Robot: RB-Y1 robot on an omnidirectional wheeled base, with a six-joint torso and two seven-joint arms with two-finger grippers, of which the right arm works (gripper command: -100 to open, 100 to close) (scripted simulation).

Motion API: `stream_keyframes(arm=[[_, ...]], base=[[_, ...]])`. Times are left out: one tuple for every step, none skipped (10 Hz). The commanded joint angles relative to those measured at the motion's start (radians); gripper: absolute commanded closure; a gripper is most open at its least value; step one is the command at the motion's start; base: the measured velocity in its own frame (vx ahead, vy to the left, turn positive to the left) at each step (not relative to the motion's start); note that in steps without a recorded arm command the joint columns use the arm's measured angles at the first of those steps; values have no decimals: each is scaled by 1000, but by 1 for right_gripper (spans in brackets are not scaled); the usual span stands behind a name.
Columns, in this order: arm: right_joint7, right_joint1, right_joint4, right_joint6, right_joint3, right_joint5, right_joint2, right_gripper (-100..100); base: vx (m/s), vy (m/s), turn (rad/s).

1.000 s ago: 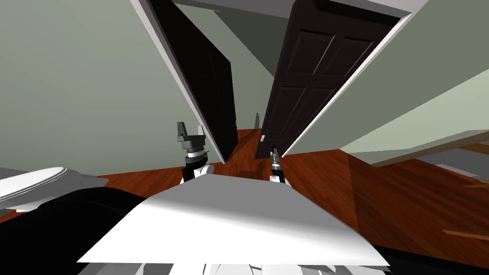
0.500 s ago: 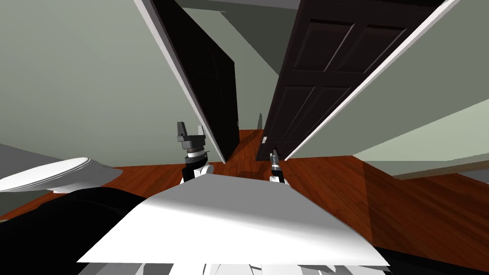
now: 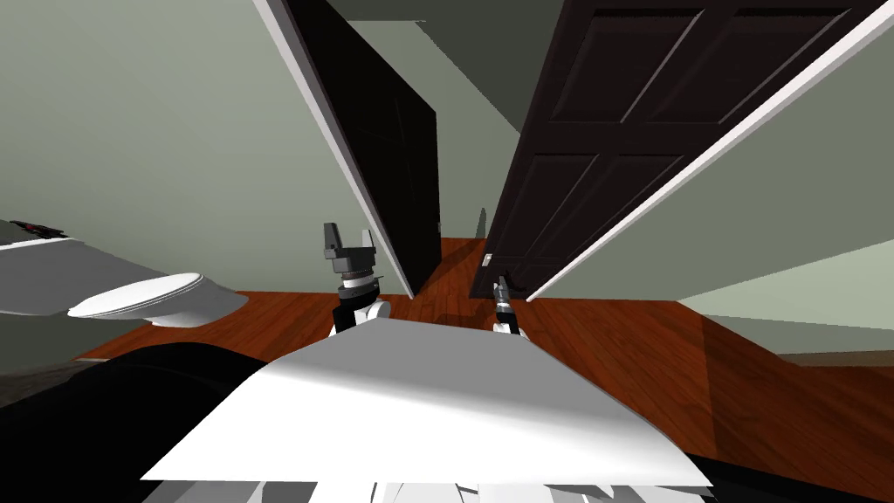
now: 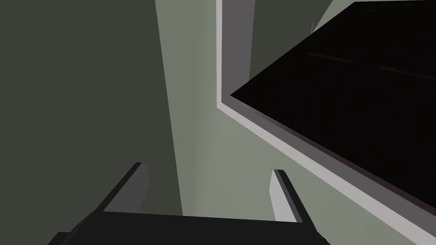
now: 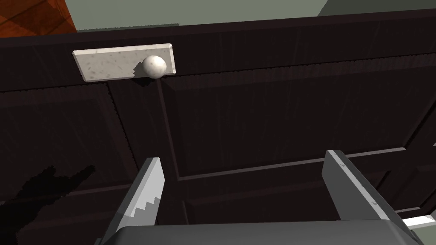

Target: Push the door open

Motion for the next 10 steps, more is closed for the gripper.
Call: stream_keyframes(arm=[[-3,-10,31,-5,0,-5,-1,-100],[-5,-17,51,-7,0,-8,-2,-100],[-8,-24,70,-10,0,-11,-4,-100],[-10,-30,87,-12,0,-14,-5,-100],[-14,-42,122,-17,0,-19,-8,-100],[-16,-48,139,-19,0,-22,-9,-100],[-17,-54,156,-21,0,-25,-10,-100],[-19,-60,172,-23,0,-27,-11,-100],[-21,-64,185,-25,0,-29,-12,-100],[-24,-74,213,-29,0,-34,-14,-100]], base=[[58,-88,128],[63,-71,127],[51,-60,122],[53,-59,100],[78,-97,185],[77,-106,199],[66,-85,38],[44,-75,120],[31,-68,93],[55,-75,126]])
